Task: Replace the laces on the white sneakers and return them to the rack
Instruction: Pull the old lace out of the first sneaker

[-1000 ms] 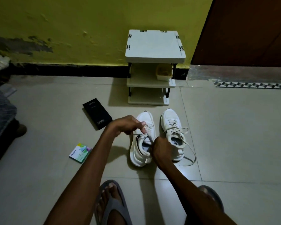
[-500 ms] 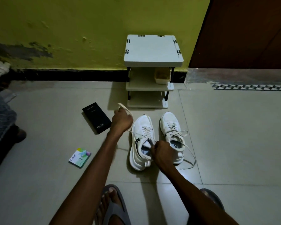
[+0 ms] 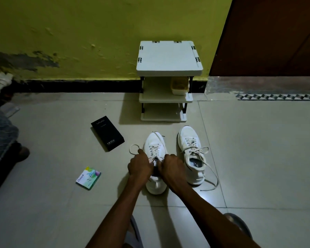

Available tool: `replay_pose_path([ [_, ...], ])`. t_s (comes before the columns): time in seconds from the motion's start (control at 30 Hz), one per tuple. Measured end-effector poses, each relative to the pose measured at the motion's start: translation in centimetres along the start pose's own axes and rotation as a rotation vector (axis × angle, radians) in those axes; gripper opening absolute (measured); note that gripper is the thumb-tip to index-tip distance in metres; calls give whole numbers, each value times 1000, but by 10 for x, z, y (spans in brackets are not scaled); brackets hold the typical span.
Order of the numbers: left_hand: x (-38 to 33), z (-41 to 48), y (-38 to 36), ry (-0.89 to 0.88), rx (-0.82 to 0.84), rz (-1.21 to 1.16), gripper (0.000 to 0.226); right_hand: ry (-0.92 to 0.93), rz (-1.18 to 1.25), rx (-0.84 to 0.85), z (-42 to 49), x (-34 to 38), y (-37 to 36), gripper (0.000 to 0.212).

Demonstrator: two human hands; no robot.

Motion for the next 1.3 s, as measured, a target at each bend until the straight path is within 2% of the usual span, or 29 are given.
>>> replay_pose_path([
  [0.2, -7, 3, -4, -112, -141, -217, 76, 116, -41, 161, 14, 11, -15, 40],
  [0.3, 15, 14, -7, 15, -123, -380, 74, 97, 56, 114, 17, 1, -19, 21],
  [0.4, 34, 21, -15, 136, -18, -629, 70, -100, 272, -26, 18, -23, -18, 31],
  [0.5, 36, 26, -15, 122, 10, -649, 64, -181, 344, -20, 23, -32, -24, 32],
  [0.6, 31, 31, -13, 83, -32, -625, 69, -180, 298, 34, 27, -34, -21, 35],
  [0.67, 27, 30, -12, 61, -65, -599, 70, -155, 278, -3, 29, -30, -10, 25],
  [0.77, 15, 25, -9, -42, -86, -522, 65, 29, 256, -68, 35, -2, 10, 7],
  [0.83, 9, 26, -11, -90, -59, -493, 63, 185, 155, 12, 37, 23, 9, 4],
  [0.97, 8, 32, -12, -108, -35, -452, 56, 444, -180, 43, 37, 52, -2, 23],
  [1.1, 9, 33, -14, -112, -2, -474, 62, 559, -235, 56, 36, 62, -10, 22],
  [1.17, 12, 34, -16, -95, 6, -472, 67, 482, -172, 11, 47, 54, 4, 24],
  [1.2, 14, 34, -16, -86, 3, -468, 68, 382, -106, -57, 57, 42, 17, 23],
  [1.3, 17, 35, -17, -65, 4, -480, 69, -52, 117, -159, 78, -22, 39, 25],
])
Point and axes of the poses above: each hand's wrist, its own z-axis towards the middle knuckle, its own y-axis out of the back of the hand, x = y × z, the point moved 9 cm from there along z, towards the middle knuckle, and after that the axes turned 9 degrees about -x, right-handed, at the moved point
